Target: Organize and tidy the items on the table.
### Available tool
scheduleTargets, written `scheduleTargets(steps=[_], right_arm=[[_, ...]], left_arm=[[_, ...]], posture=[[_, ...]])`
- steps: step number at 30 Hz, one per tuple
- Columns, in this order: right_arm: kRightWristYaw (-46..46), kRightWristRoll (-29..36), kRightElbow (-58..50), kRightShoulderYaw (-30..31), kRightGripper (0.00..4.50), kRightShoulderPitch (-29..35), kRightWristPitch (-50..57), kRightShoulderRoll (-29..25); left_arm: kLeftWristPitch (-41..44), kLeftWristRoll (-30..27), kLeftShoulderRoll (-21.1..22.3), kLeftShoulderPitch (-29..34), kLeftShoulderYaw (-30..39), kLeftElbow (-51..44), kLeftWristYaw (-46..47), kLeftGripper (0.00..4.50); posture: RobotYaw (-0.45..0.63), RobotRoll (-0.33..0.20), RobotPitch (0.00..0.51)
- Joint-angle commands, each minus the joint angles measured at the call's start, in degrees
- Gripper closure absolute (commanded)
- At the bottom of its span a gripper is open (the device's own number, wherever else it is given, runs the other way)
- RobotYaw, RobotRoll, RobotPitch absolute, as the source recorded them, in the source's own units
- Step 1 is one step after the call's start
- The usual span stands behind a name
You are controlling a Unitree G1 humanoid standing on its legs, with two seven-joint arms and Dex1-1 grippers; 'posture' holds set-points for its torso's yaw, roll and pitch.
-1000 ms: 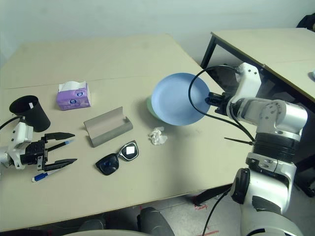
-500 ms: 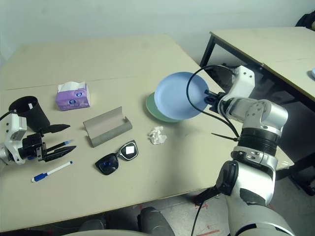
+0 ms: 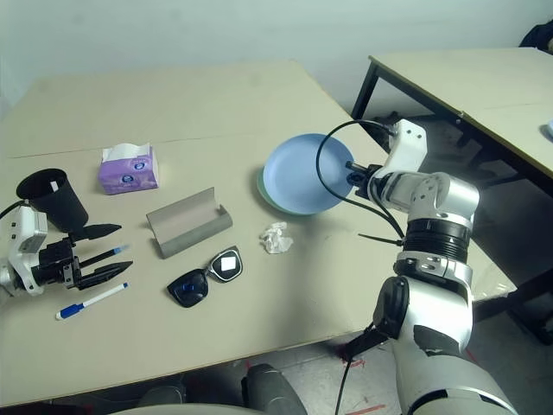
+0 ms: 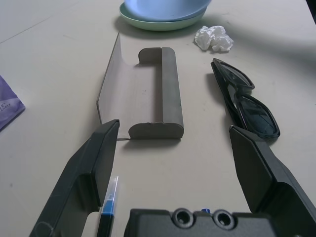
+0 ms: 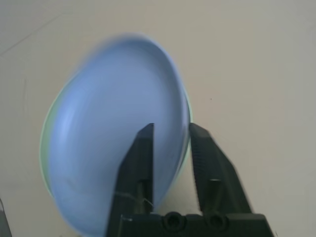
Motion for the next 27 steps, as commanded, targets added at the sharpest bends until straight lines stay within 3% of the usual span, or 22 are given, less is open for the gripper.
scheduleTargets(steps=[1, 6, 9, 17, 27], right_arm=[[0.0, -0.2, 0.7, 0.6, 1.90, -0.9, -0.3, 0.7], [2.5, 0.9, -4.1, 1.4, 0.04, 0.9, 3.0, -0.2], [6.9, 1.8, -11.3, 3.9, 0.04, 5.3, 5.8, -2.7], [19.6, 3.8, -33.7, 8.5, 0.04, 24.4, 3.7, -11.6], [30.5, 0.6, -42.9, 14.9, 0.04, 38.5, -8.3, -18.3]], left_arm=[[-0.4, 0.3, -0.1, 0.3, 0.5, -0.6, 0.0, 0.00], [-0.6, 0.4, -0.1, 0.0, 0.4, 0.0, -0.3, 0.00], [-0.8, 0.4, 0.0, -0.2, 0.3, 0.4, -0.6, 0.00], [-2.0, -0.2, -0.1, -1.1, -0.6, 1.6, -4.8, 0.00], [-3.9, 0.1, 0.7, -2.1, -1.8, 2.4, -12.5, 0.00]], posture=[[-0.09, 0.000, 0.004], [-0.09, 0.000, 0.004], [-0.09, 0.000, 0.004], [-0.12, 0.000, 0.007], [-0.14, 0.000, 0.007]])
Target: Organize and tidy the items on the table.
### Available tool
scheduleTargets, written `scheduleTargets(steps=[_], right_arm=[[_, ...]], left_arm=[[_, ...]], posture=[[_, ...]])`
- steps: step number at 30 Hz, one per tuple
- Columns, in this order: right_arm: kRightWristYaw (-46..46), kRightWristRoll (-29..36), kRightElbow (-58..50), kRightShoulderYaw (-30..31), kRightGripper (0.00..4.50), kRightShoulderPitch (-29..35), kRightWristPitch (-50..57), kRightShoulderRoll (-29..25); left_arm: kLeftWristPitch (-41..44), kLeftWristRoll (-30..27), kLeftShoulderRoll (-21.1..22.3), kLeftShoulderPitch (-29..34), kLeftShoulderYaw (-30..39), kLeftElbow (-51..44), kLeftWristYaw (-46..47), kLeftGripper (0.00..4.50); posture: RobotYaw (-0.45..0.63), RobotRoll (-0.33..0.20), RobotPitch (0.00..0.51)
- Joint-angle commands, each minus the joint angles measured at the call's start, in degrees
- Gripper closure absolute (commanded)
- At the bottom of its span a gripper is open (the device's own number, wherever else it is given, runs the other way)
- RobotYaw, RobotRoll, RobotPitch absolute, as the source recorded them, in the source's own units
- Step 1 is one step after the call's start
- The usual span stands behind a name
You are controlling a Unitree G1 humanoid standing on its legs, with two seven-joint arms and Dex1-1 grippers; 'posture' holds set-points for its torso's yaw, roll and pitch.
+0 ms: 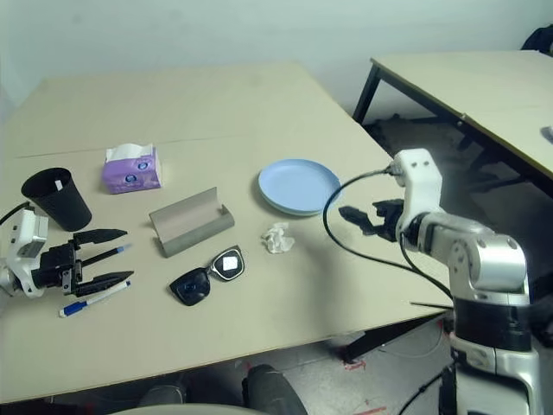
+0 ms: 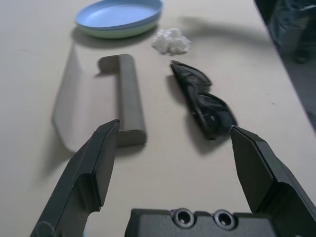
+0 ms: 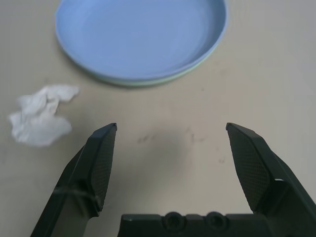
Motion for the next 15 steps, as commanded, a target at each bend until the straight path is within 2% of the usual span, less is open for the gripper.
scheduleTargets(steps=[1, 4, 15], right_arm=[[3.8, -1.7, -3.2, 4.3, 0.04, 2.5, -5.2, -1.6], [4.9, -2.5, -4.4, 7.3, 0.04, 3.2, -7.3, -0.7], [6.0, -3.3, -3.0, 14.3, 0.04, -1.6, -9.3, 4.9]], left_arm=[[-1.1, 0.5, 0.7, -0.5, -0.3, 1.2, -1.4, 0.00], [-1.2, 0.6, 0.5, -0.9, 0.1, 1.7, -1.0, 0.00], [-1.3, 0.8, 0.6, -0.4, 0.3, 1.3, 0.0, 0.00]], posture=[[-0.14, 0.000, 0.007], [-0.14, 0.000, 0.005], [-0.13, 0.000, 0.001]])
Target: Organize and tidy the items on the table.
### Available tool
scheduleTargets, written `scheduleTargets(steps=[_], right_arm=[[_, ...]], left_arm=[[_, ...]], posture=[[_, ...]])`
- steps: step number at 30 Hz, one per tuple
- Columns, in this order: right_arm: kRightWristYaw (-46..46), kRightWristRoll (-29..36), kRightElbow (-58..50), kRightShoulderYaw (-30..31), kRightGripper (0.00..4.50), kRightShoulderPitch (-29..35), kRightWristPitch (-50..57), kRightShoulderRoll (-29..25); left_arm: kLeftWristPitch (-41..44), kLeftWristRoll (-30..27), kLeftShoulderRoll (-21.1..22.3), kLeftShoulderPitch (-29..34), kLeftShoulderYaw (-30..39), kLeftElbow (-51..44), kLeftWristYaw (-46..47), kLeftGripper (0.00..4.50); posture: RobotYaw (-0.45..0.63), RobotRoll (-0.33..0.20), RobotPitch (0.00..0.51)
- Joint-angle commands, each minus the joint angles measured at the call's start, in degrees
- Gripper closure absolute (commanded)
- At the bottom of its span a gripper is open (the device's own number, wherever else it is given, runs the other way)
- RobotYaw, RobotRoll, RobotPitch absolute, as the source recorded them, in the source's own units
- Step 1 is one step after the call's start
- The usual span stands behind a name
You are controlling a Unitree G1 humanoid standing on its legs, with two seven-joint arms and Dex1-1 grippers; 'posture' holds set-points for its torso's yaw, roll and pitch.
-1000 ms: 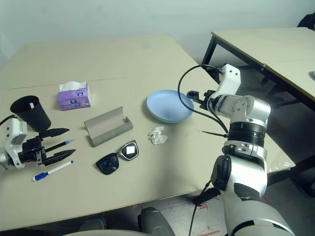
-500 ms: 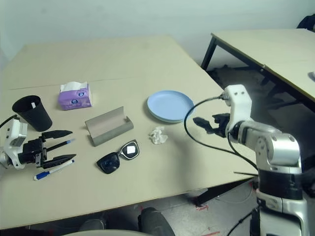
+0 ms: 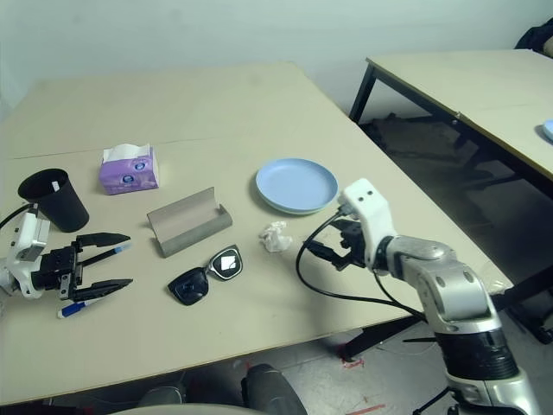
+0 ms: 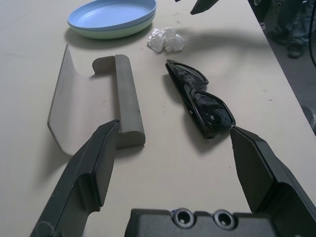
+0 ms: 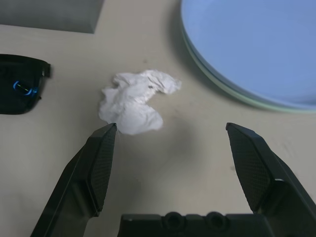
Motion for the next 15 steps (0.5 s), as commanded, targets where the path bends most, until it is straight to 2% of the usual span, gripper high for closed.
scheduleTargets(steps=[1, 9, 15], right_arm=[[1.5, -0.4, 0.7, 2.4, 0.04, -1.1, -0.9, 1.1], [3.4, -0.8, 1.4, 6.9, 0.04, -2.4, 0.1, 3.4], [0.2, -4.6, 7.7, 10.1, 0.04, -6.3, -0.2, 7.3]], left_arm=[[-0.4, 0.5, 0.5, 0.4, 0.3, 0.0, 0.2, 0.00], [-0.1, 0.1, 0.5, 0.6, 0.6, -0.5, 0.9, 0.00], [0.1, 0.0, 0.6, 0.6, 0.5, -1.1, 1.3, 0.00]], posture=[[-0.13, 0.000, 0.001], [-0.13, 0.000, 0.000], [-0.12, 0.000, 0.002]])
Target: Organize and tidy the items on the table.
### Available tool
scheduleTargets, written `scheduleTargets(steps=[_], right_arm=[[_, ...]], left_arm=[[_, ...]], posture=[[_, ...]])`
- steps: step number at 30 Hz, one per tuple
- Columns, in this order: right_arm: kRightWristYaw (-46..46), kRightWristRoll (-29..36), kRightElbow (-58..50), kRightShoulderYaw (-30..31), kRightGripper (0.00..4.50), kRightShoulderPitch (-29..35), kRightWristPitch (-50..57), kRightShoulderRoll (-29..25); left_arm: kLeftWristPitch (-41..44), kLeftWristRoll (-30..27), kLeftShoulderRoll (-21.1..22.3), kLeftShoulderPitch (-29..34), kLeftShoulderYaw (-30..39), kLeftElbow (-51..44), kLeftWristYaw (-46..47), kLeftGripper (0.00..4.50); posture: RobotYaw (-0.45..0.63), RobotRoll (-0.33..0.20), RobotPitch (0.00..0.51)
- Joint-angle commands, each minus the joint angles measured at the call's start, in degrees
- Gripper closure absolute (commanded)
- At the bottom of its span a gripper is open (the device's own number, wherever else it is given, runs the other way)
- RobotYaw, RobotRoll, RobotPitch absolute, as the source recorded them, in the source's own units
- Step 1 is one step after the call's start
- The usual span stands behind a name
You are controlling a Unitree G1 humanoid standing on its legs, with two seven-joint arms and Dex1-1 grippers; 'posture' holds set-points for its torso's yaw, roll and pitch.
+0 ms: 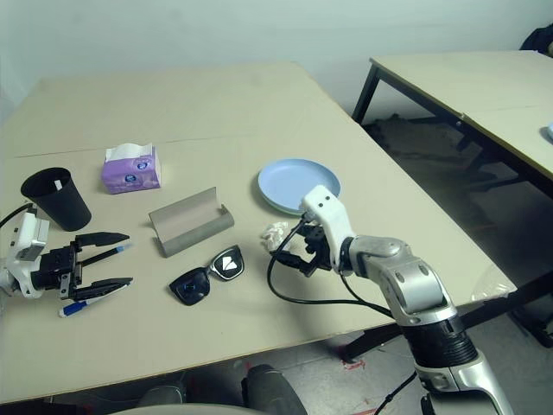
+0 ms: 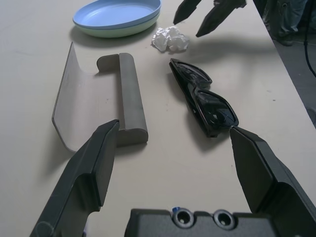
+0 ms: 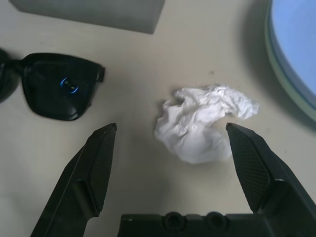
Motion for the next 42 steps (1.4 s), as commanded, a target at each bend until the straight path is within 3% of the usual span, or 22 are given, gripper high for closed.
scheduleTargets(steps=[1, 6, 9, 19, 27, 35, 39, 42], right_arm=[[-2.3, -2.8, 4.3, 2.1, 0.04, -2.5, 0.0, 2.5], [-4.4, -5.2, 7.6, 2.9, 0.04, -4.6, 1.7, 4.9], [-4.5, -5.7, 7.8, 2.7, 0.60, -4.9, 2.3, 4.8], [-1.0, -2.2, 3.5, -0.5, 4.37, -6.6, 6.6, 2.3], [1.1, 0.2, 3.8, -4.4, 4.44, -15.9, 10.2, -1.5], [-6.6, -12.5, 29.3, 0.6, 4.44, -26.8, -6.7, 2.9], [-9.0, -15.8, 40.2, 0.4, 4.44, -30.9, -11.9, 5.5], [-9.5, -17.2, 45.2, 0.1, 3.79, -32.8, -13.8, 6.6]], left_arm=[[0.2, 0.0, 0.4, 0.3, 0.3, -1.1, 0.3, 0.00], [0.4, 0.0, 0.3, 0.8, 0.2, -2.4, 1.1, 0.00], [0.5, -0.1, 0.3, 1.0, 0.4, -2.8, 1.4, 0.00], [0.6, -0.2, -0.1, 0.6, -0.2, -2.8, 1.9, 0.00], [0.4, 0.0, -0.4, 0.2, -0.5, -2.0, 1.7, 0.00], [0.4, 0.2, -1.0, -0.1, -0.8, -2.1, 2.2, 0.00], [0.8, -0.2, -0.8, 0.8, -0.3, -3.1, 2.7, 0.00], [1.1, -0.4, -0.5, 1.4, 0.0, -3.7, 2.9, 0.00]], posture=[[-0.12, 0.000, 0.003], [-0.11, 0.000, 0.004], [-0.11, 0.000, 0.004], [-0.13, 0.000, 0.004], [-0.13, 0.000, 0.006], [-0.11, 0.000, 0.010], [-0.11, 0.000, 0.012], [-0.10, 0.000, 0.013]])
